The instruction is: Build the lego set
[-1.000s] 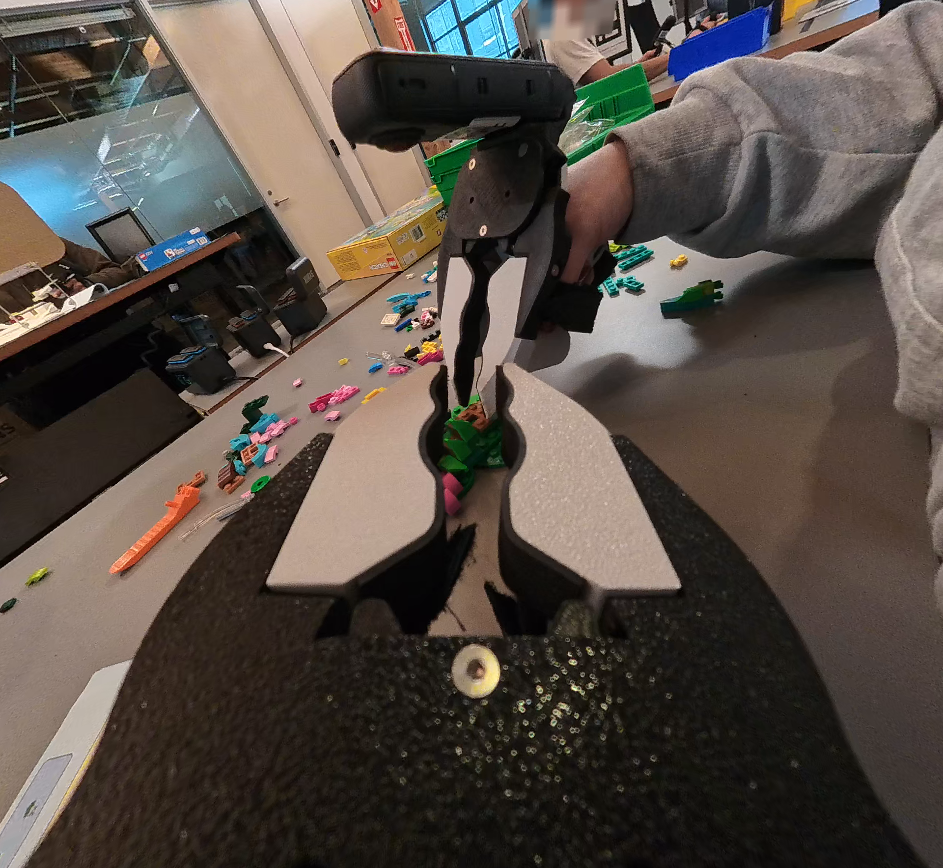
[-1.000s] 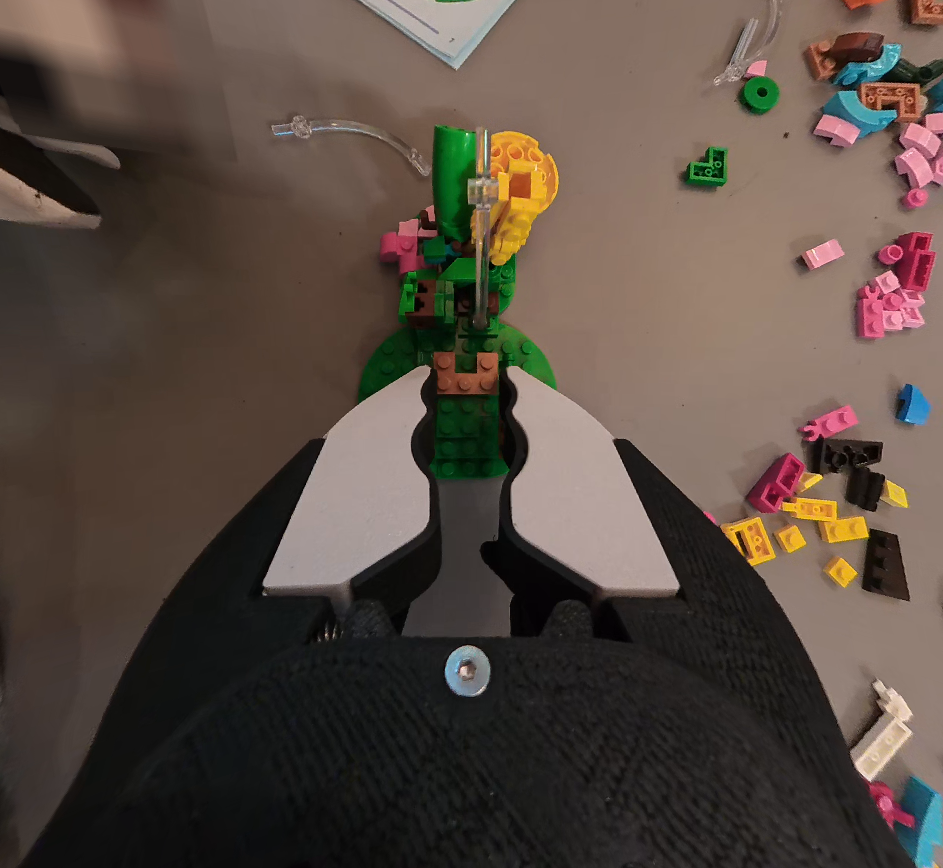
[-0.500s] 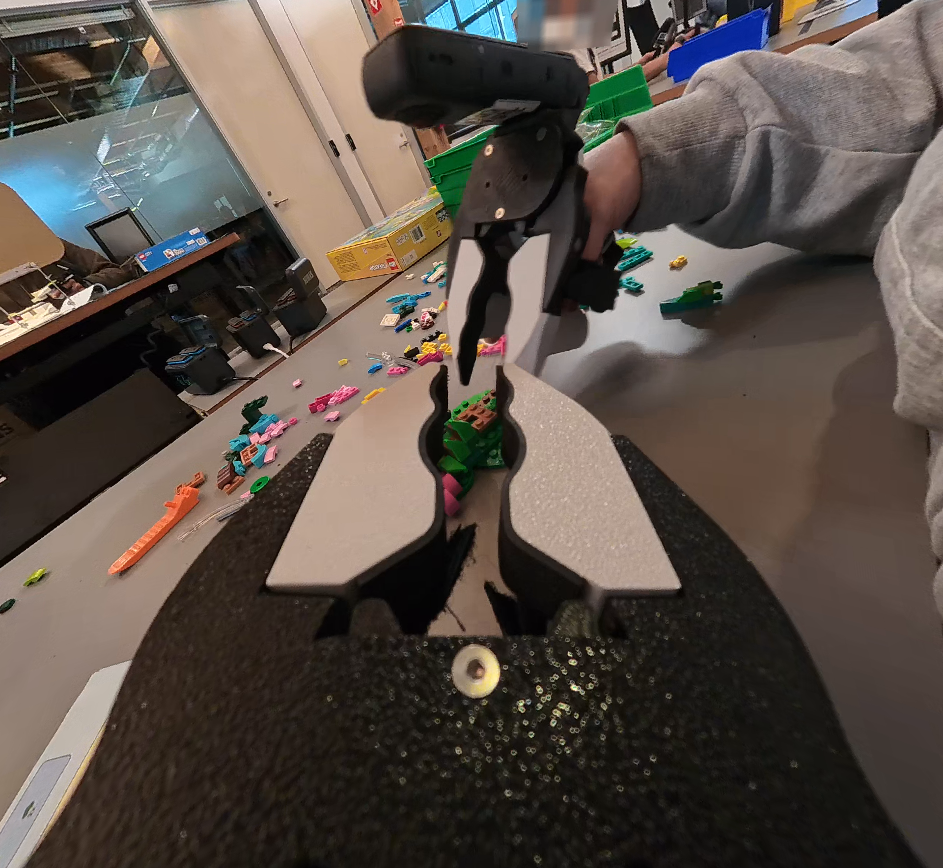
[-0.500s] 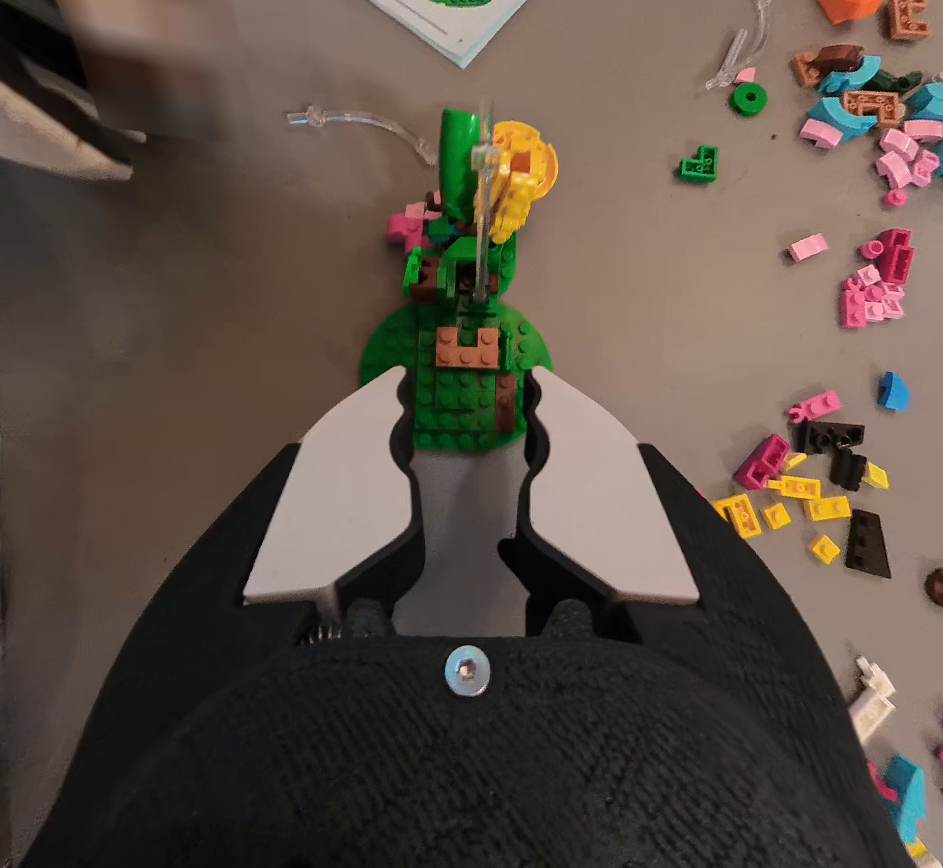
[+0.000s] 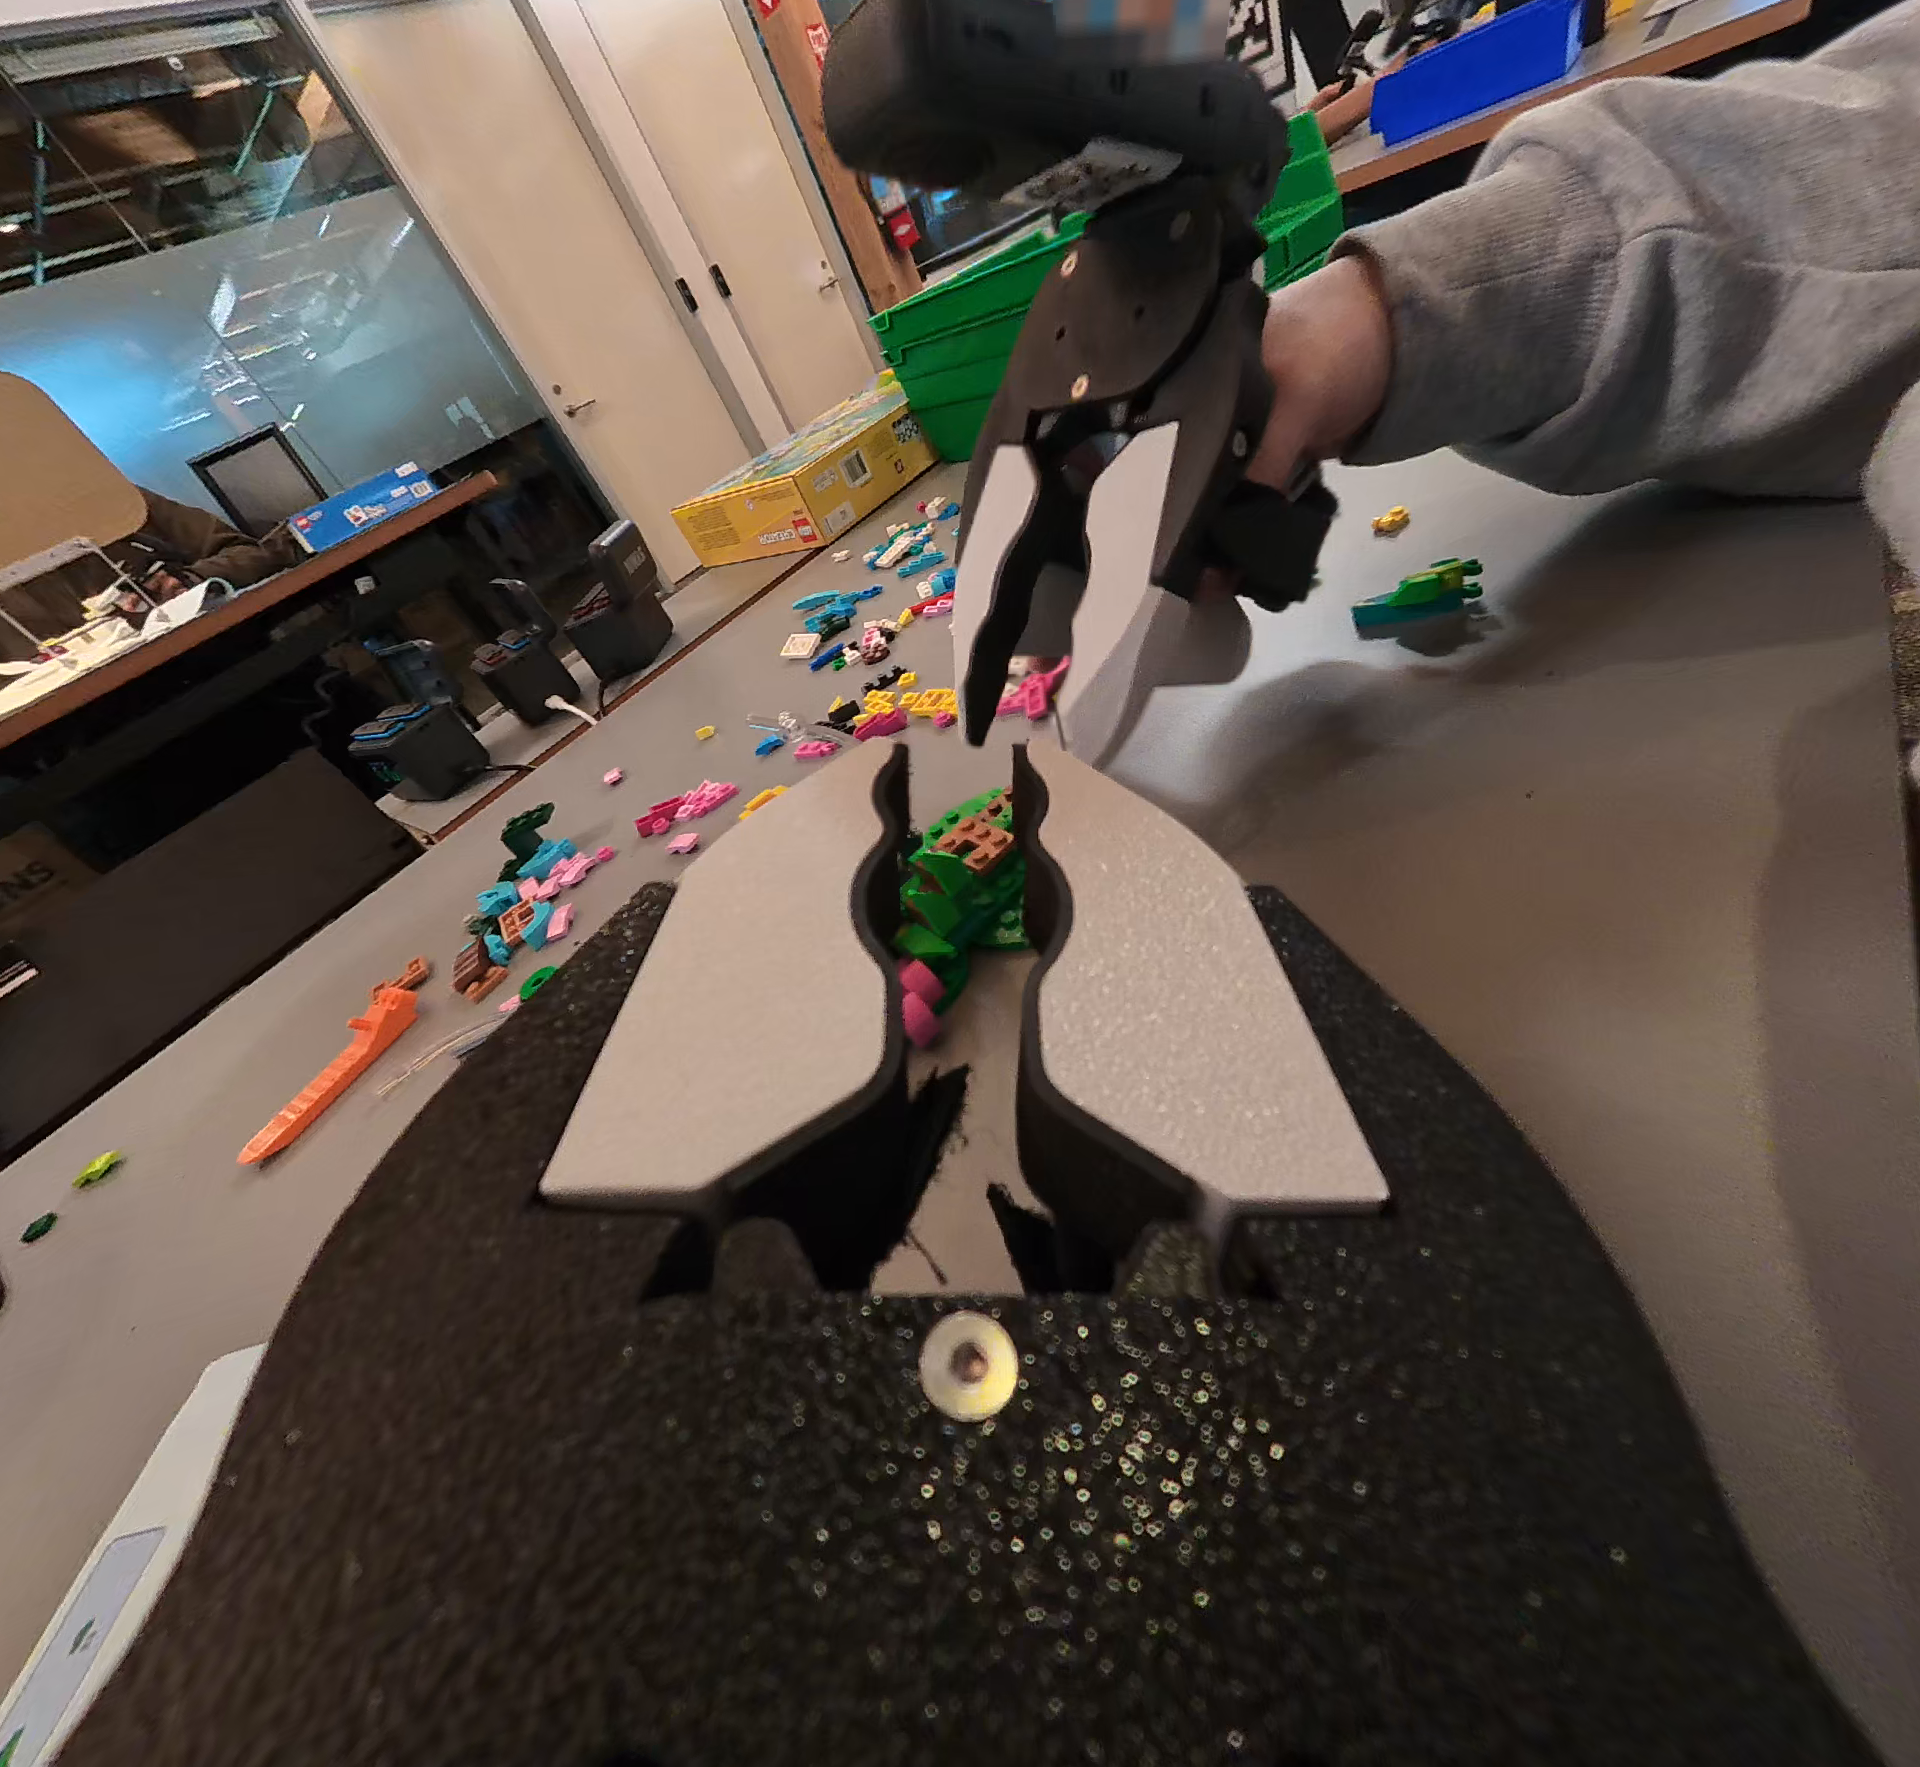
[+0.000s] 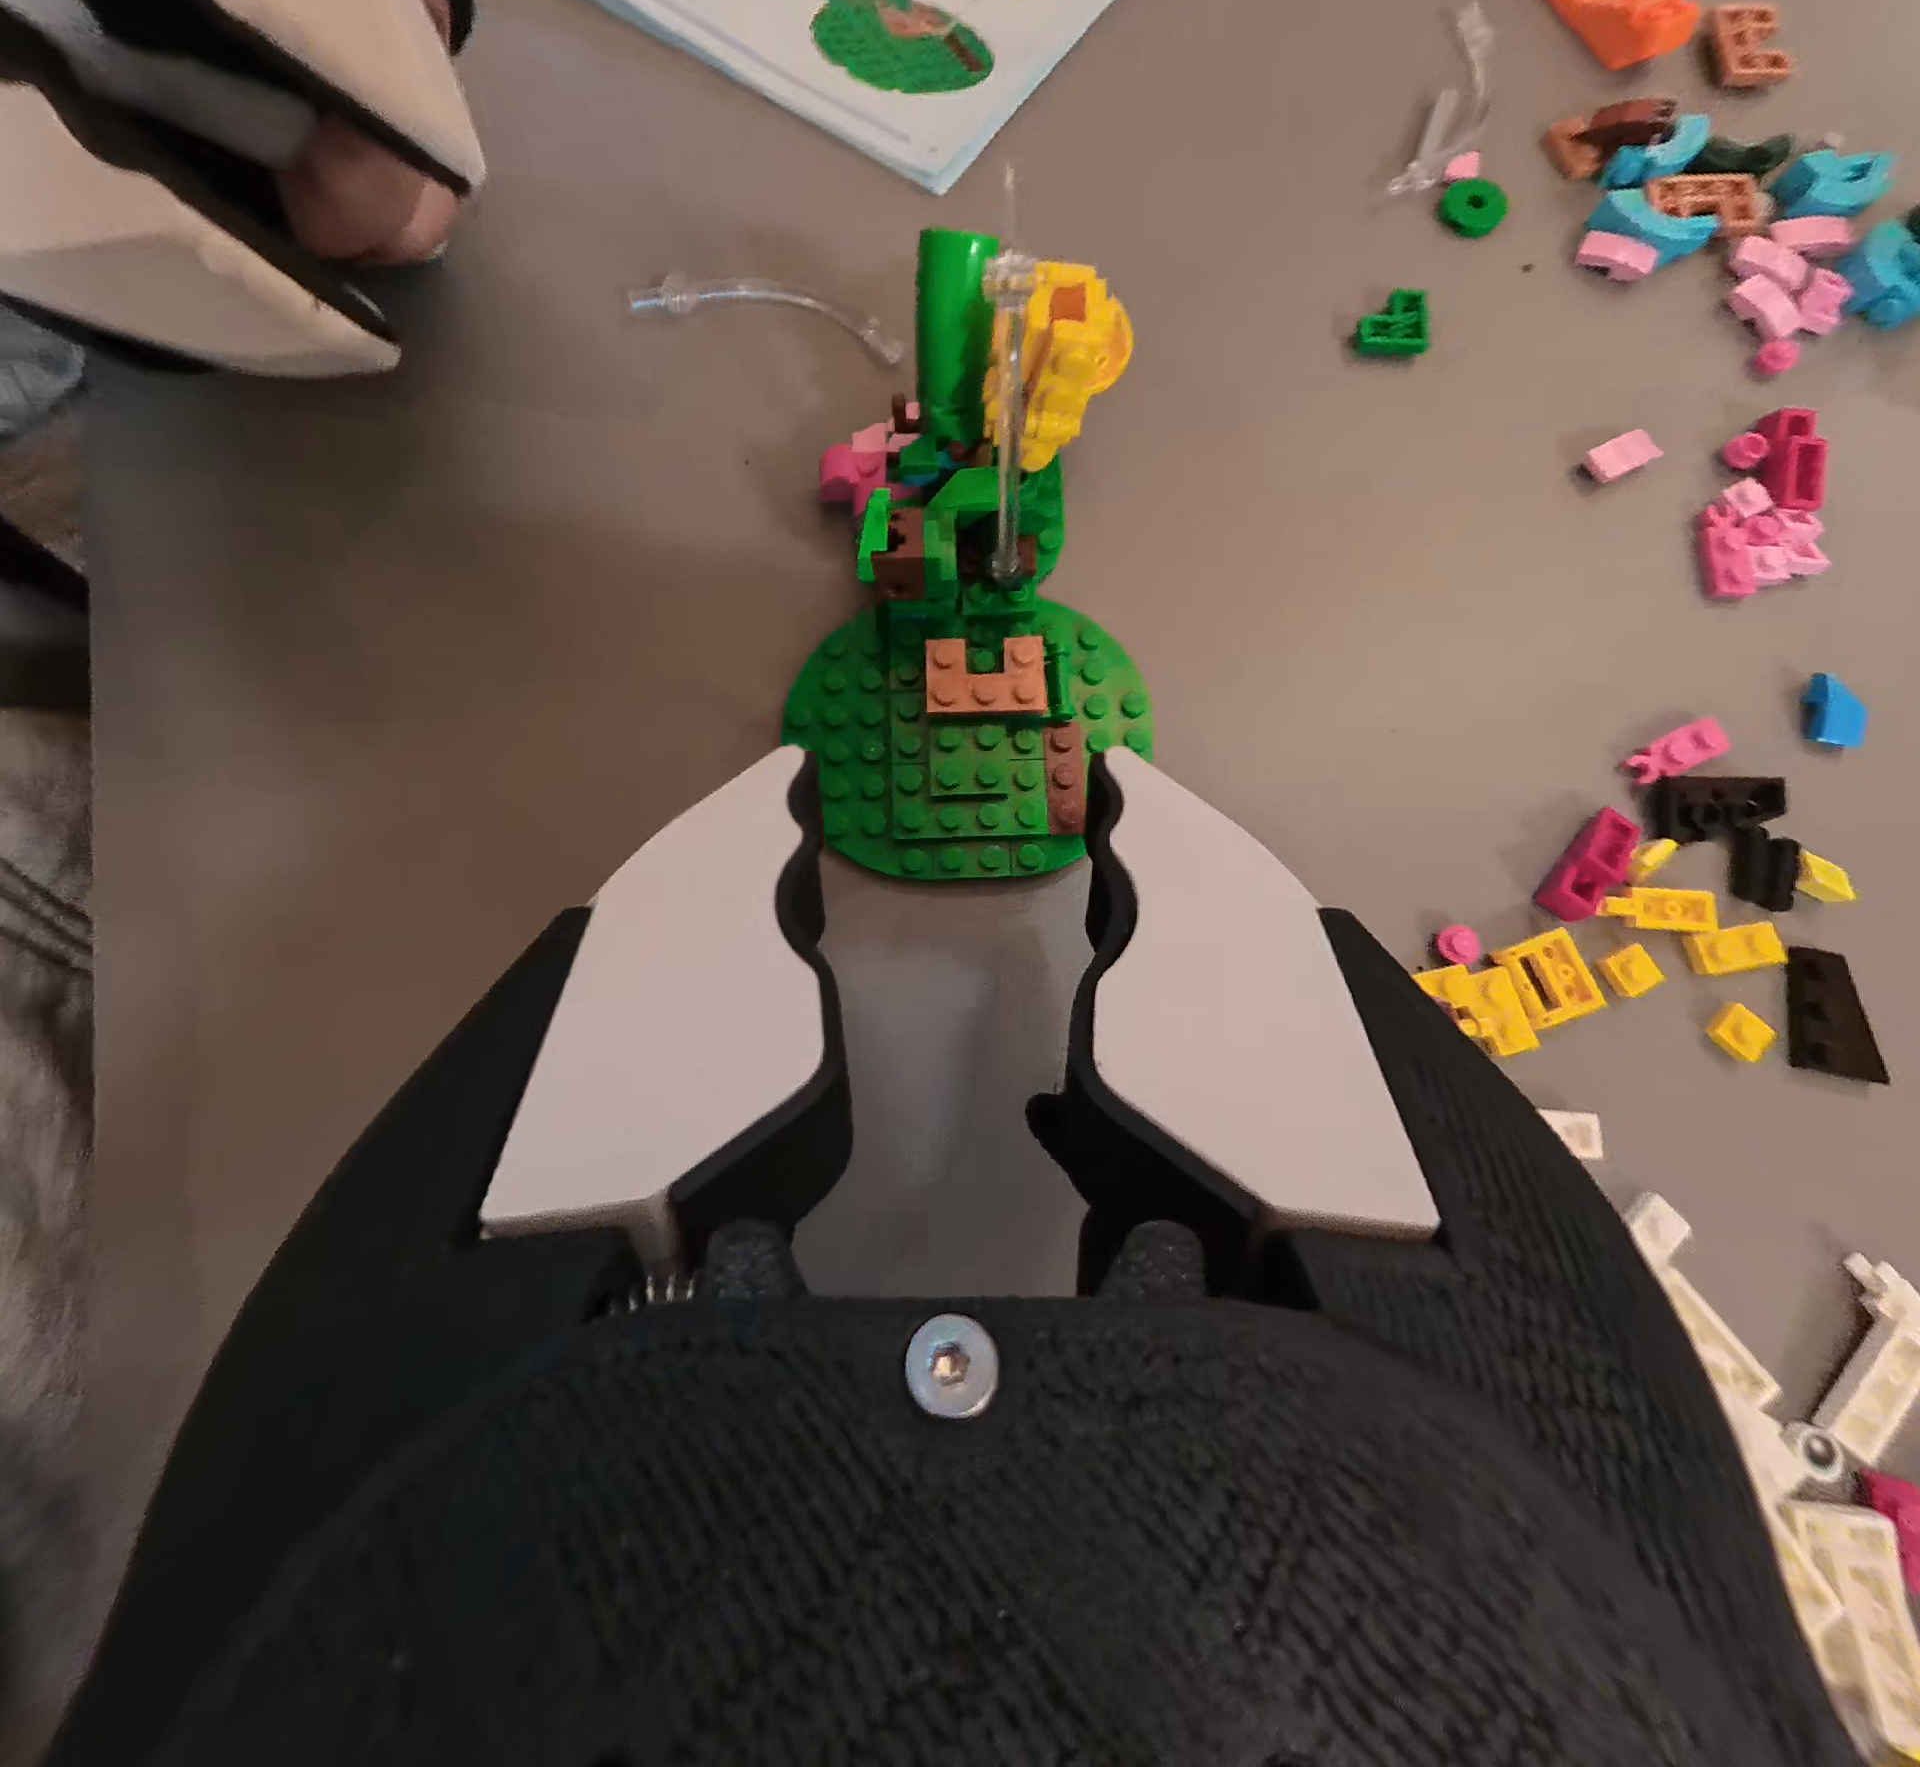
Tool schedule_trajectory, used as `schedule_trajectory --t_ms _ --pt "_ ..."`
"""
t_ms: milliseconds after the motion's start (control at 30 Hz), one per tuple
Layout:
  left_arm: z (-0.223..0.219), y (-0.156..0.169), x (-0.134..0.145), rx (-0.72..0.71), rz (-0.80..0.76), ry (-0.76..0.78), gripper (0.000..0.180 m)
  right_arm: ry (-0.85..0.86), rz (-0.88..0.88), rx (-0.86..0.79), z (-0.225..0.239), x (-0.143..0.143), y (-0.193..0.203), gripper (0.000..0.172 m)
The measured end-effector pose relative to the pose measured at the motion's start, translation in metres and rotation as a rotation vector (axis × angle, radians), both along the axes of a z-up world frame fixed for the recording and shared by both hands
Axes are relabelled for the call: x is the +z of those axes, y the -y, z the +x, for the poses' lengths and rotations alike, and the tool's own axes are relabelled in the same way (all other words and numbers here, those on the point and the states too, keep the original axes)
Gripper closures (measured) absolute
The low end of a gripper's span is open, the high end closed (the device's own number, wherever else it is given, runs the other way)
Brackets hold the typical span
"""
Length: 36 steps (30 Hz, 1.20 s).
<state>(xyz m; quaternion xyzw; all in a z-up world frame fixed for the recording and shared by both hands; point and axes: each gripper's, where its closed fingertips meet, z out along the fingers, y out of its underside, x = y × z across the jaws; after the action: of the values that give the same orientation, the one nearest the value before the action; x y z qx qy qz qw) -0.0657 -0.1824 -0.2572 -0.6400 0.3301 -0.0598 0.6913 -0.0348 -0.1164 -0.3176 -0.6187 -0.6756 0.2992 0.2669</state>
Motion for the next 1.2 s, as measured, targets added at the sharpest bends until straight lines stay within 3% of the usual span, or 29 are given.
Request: schedule_trajectory --t_ms 200,433,567,800,1200 --pt "-0.002 -0.002 -0.002 0.019 0.0 -0.016 0.161 0.029 0.025 -0.013 0.002 -0.007 -0.002 0.129" --pt "-0.005 0.001 0.001 0.038 0.012 -0.031 0.159 -0.018 0.164 -0.127 0.008 0.004 -0.026 0.149" --pt "-0.004 0.003 0.006 0.054 0.006 -0.053 0.156 -0.026 0.181 -0.162 0.0 0.003 -0.033 0.168" --pt "0.002 0.027 0.008 0.093 -0.029 -0.121 0.153 0.056 0.24 -0.125 -0.002 -0.016 -0.03 0.172" --pt "0.008 0.081 -0.01 0.129 -0.139 -0.274 0.145 0.053 0.282 -0.025 -0.006 -0.019 0.001 0.172"
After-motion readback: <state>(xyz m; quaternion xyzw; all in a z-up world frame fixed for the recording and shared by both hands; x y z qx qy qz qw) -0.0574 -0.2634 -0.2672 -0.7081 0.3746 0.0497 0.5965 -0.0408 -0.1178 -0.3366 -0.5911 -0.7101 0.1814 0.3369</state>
